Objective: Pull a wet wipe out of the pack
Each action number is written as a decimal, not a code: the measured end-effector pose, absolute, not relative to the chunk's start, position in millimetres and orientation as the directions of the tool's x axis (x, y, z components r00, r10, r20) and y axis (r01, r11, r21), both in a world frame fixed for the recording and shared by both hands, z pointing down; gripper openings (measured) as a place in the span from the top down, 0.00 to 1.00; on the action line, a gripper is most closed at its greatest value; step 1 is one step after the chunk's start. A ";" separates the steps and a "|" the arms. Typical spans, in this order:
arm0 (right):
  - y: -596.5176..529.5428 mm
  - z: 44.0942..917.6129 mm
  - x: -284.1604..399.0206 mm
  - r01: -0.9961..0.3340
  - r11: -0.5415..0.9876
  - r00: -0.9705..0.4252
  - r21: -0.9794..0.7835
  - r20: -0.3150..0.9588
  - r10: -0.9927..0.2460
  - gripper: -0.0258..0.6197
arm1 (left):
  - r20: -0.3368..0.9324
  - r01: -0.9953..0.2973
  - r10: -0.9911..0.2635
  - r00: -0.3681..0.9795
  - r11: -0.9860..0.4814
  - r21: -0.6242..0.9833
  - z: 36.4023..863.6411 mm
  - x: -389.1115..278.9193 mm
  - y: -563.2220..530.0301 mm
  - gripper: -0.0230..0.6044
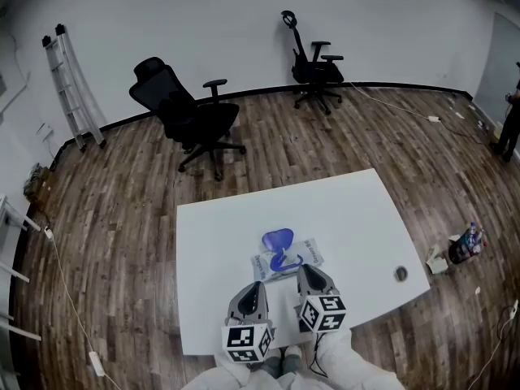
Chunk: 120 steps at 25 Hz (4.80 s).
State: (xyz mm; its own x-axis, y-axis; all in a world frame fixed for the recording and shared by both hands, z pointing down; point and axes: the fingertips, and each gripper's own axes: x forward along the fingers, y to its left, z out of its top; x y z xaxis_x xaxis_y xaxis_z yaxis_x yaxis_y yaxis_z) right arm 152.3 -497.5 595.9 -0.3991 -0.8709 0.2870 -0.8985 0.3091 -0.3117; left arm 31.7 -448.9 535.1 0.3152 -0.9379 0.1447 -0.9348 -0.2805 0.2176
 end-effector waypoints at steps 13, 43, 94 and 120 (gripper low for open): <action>-520.7 625.5 144.3 -0.897 0.315 -0.415 -0.311 0.345 -0.842 0.85 | 0.173 -0.953 -0.948 0.266 -0.231 0.198 543.9 11.5 -450.8 0.97; -554.9 684.4 138.4 -0.914 0.307 -0.403 -0.266 0.507 -0.761 0.82 | 0.203 -0.967 -0.958 0.204 -0.165 0.194 552.3 -5.2 -464.4 0.96; -565.7 683.4 134.6 -0.921 0.318 -0.390 -0.225 0.533 -0.751 0.94 | 0.212 -0.968 -0.962 0.170 -0.124 0.217 558.4 -17.1 -465.7 0.97; -549.2 631.1 131.7 -0.909 0.373 -0.417 -0.187 0.444 -0.793 0.94 | 0.153 -0.959 -0.970 0.187 -0.146 0.244 545.2 -9.2 -443.5 0.97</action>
